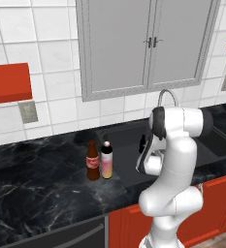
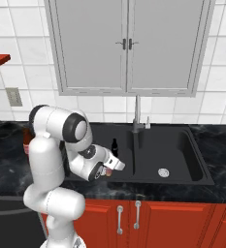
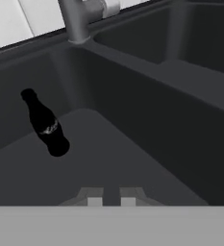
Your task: Place the large bottle from the dining counter next to the other large bottle outside the sink, and place the small bottle from the dining counter next to the other small bottle inside the sink.
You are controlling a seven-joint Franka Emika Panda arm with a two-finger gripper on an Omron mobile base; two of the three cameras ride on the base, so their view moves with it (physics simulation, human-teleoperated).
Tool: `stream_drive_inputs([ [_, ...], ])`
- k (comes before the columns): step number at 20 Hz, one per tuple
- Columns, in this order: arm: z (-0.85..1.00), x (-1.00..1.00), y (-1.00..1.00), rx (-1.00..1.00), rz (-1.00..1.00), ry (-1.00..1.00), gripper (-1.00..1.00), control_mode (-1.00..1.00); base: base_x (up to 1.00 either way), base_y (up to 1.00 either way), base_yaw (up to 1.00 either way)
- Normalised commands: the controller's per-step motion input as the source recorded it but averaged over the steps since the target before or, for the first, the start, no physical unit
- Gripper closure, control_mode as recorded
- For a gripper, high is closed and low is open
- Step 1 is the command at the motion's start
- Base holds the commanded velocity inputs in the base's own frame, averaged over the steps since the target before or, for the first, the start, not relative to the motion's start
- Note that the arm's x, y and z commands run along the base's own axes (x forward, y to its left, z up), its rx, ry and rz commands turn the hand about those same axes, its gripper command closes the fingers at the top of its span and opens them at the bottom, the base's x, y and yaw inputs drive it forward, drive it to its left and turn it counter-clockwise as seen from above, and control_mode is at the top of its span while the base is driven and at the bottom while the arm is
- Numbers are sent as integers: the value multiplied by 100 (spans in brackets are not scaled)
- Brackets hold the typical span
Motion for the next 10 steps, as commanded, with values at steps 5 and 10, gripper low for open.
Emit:
stream_drive_inputs([
  [5,-19,0,14,0,-2,0,100,-100,0,0,0],
  [10,-31,0,16,0,-3,0,100,-100,0,0,0],
])
